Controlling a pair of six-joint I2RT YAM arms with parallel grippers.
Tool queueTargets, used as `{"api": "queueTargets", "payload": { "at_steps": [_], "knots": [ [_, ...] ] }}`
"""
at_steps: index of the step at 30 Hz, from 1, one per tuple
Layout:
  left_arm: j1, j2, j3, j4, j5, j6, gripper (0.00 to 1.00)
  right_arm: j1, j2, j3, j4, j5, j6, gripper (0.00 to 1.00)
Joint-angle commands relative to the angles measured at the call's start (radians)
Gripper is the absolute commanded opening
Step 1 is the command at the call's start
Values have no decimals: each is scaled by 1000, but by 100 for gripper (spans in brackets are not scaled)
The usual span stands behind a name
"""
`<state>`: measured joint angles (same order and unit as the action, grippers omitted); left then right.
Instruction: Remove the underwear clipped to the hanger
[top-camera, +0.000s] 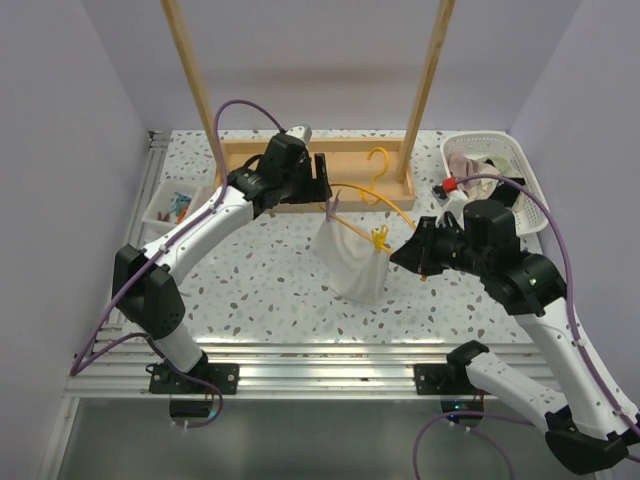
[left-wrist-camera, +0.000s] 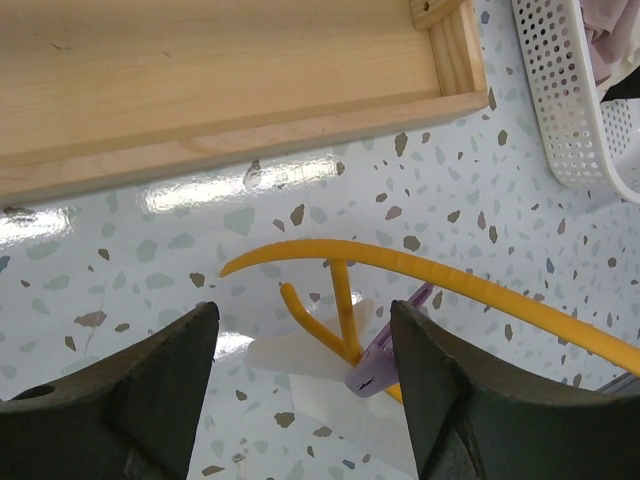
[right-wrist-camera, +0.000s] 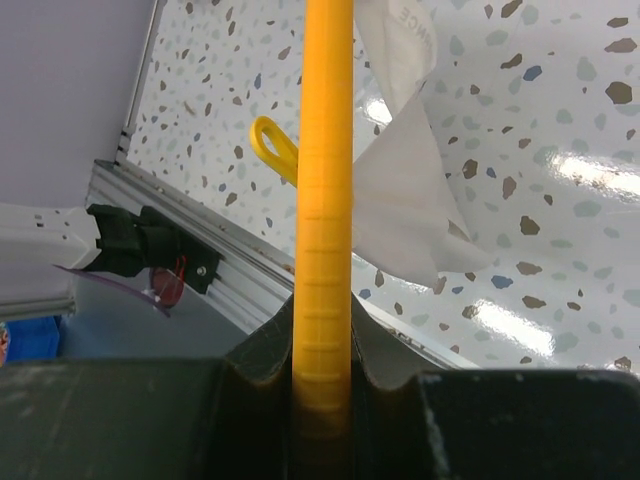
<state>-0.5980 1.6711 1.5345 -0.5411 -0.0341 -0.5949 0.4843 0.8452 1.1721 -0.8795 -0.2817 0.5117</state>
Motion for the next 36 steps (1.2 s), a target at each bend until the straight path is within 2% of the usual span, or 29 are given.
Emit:
{"api": "queueTargets", "payload": {
  "at_steps": [1,7,16,20,26,36],
  "knots": [
    [-3,-17,9,-7,-18,-20,72,2,-1,60,24,35,-15,0],
    [-3,-50,-69,10,5,-36,66,2,8,89,1,88,-27,0],
    [-3,-132,-217,101,50,-98,65,4,32,87,22,92,-21,0],
    [-3,-137,-147,109,37,-111,71,4,32,77,17,92,-29,0],
    [-6,1,34,34,22,-92,73,2,37,70,20,90,-32,0],
    [-11,62,72,73,82,-98,74,2,51,70,19,92,-48,0]
  ]
}}
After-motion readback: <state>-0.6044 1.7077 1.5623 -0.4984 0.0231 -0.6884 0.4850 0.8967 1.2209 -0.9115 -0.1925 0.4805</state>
